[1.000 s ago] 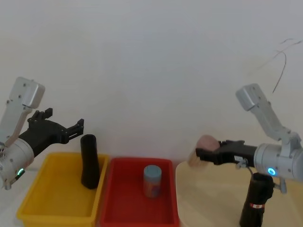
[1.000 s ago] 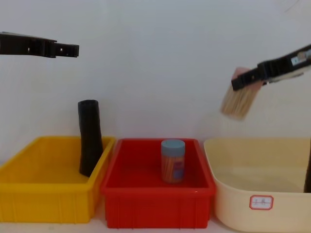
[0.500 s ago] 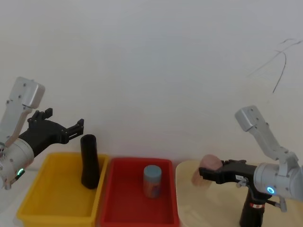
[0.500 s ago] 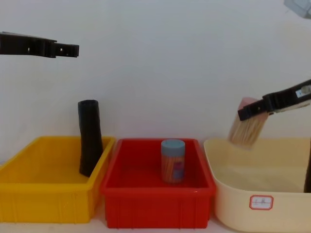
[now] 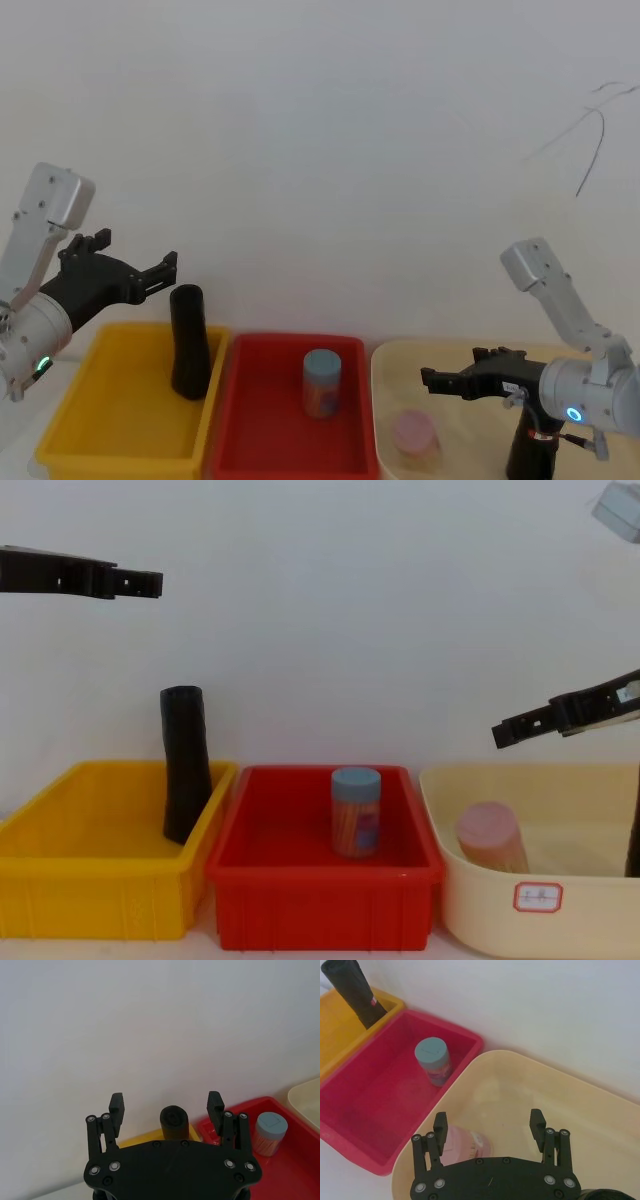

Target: Pick up the garbage bag with the one hand and transfer it to the other hand.

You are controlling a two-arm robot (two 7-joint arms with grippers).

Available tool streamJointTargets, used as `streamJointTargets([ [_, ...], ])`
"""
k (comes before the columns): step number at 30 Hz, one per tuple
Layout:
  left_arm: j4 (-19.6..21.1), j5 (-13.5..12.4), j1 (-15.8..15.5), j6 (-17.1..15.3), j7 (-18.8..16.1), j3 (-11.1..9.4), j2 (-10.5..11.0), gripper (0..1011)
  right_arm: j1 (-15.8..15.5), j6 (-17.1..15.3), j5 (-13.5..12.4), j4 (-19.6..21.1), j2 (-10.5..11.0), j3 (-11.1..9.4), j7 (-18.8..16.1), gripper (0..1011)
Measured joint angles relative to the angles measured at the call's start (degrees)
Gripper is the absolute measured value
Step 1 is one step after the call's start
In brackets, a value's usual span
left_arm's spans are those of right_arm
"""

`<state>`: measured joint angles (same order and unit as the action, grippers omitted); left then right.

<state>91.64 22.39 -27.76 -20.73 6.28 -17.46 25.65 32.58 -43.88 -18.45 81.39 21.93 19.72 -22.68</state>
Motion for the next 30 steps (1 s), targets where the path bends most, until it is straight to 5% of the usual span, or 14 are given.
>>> streamJointTargets([
  [14,0.0,0.0,0.0,0.0,0.2,0.0,0.0,1001,-0.9,1.1,-0.2,0.5,0.1,-0.4,0.8,1000],
  [30,-0.2,0.4,-0.7,1.3,3.7,-0.2,-0.1,1002,-6.6,8.7,-0.1,7.3,-0.2,-3.8,5.4,1000],
])
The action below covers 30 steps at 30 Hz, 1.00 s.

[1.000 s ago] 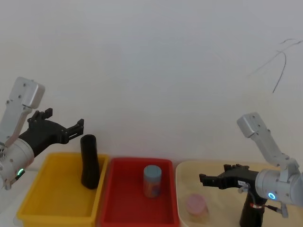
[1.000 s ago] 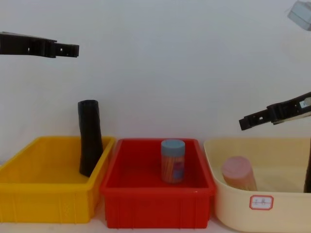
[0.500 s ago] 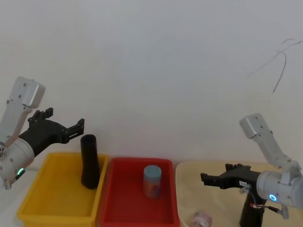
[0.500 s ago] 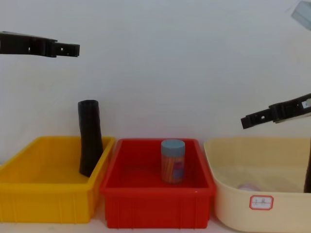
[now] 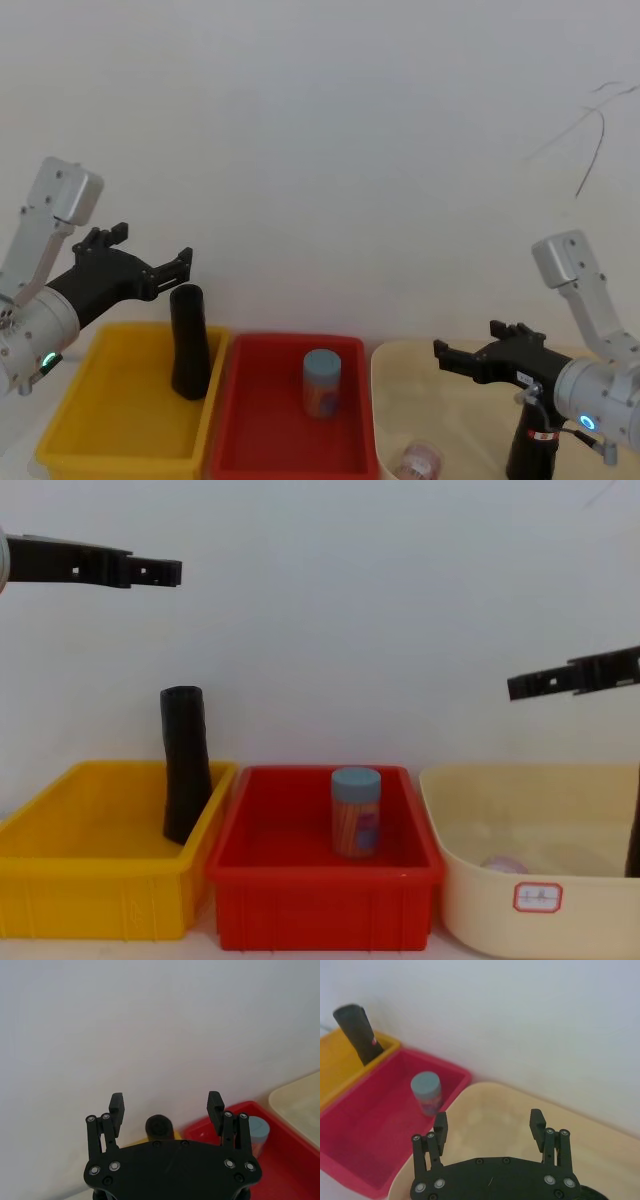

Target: Pick up the garbage bag with the one hand and transfer it to the other hand.

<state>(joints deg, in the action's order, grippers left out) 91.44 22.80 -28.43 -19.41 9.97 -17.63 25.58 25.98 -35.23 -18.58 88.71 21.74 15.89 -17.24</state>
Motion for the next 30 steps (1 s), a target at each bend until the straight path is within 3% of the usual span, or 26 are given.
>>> streamJointTargets([
  [13,-0.1,1.9,-0.4,0.7,5.0,-0.1,0.2,1002,-6.1,7.3,1.6,7.4,0.6,-2.1,2.3,1000],
  [30,-0.1,3.1,-0.6,0.9,7.7,-0.1,0.4,1002,-8.8,10.2,2.6,10.7,1.0,-2.8,3.0,1000],
])
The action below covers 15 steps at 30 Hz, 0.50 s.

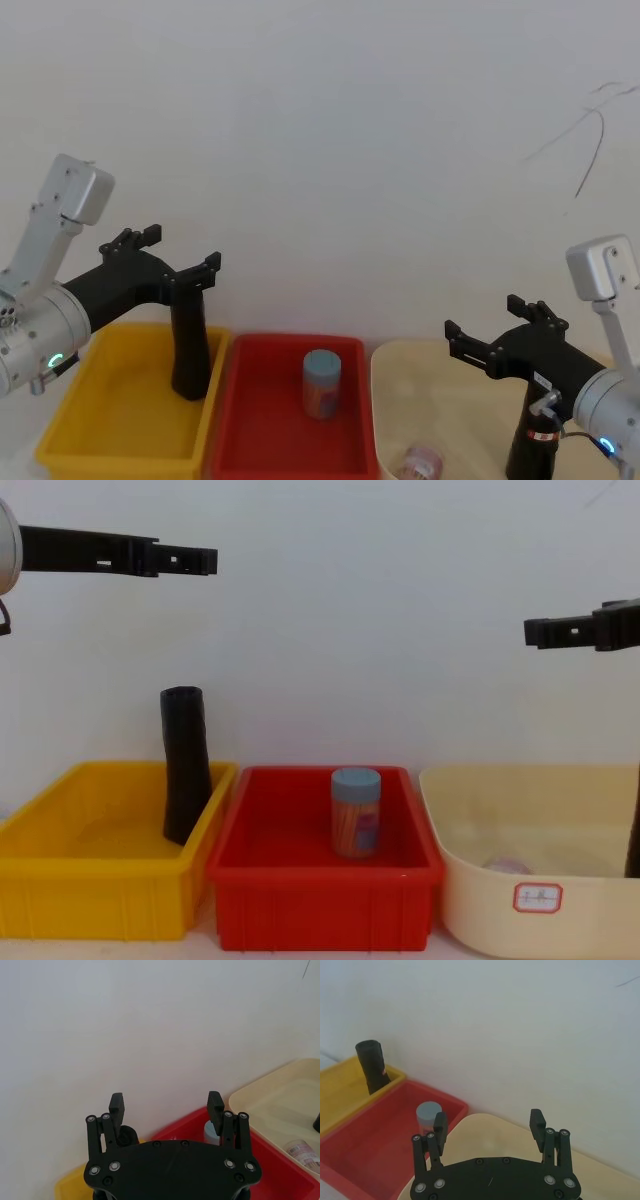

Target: Pick up the garbage bag with the one hand and transfer it to the other hand.

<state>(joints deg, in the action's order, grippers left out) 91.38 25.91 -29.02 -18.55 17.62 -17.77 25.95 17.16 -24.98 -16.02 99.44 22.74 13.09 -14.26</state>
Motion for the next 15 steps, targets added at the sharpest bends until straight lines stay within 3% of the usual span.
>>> streamJointTargets([
  [15,0.0,0.3,-0.1,0.0,0.6,0.0,0.1,1001,-0.6,0.7,0.2,0.8,0.1,-0.2,0.1,1000],
])
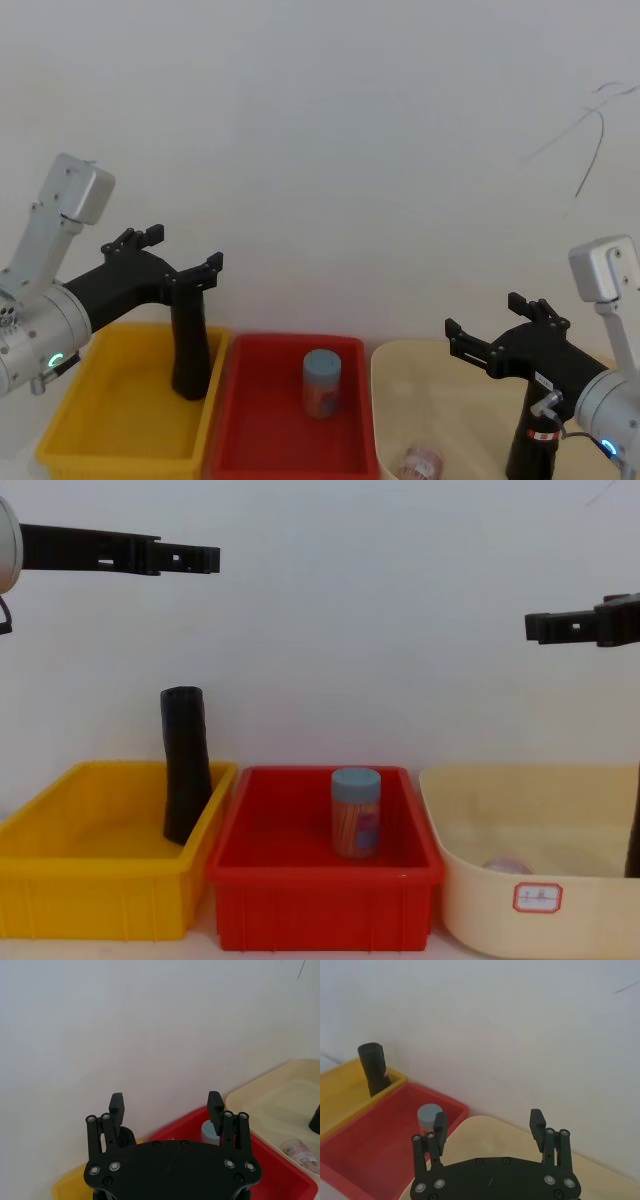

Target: Pick up the garbage bag with the one hand and transfer it to the other hand.

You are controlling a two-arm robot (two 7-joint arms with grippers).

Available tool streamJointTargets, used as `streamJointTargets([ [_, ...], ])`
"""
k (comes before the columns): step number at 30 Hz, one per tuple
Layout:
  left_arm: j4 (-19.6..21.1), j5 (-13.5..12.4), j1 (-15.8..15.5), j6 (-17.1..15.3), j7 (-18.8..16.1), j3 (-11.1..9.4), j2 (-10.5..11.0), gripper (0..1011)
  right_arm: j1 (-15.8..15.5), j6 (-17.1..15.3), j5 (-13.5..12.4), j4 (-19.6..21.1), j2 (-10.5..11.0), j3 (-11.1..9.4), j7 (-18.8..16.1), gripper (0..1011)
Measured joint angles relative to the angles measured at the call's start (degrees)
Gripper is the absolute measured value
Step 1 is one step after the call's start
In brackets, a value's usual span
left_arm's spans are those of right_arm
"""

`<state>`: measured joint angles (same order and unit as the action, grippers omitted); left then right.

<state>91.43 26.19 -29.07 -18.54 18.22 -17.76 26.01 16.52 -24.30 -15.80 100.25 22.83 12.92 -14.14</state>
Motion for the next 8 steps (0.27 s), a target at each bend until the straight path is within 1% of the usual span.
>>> streamJointTargets([
  [8,0.0,0.0,0.0,0.0,0.1,0.0,0.0,1002,-0.1,0.1,0.0,0.2,0.0,0.0,0.0,1000],
])
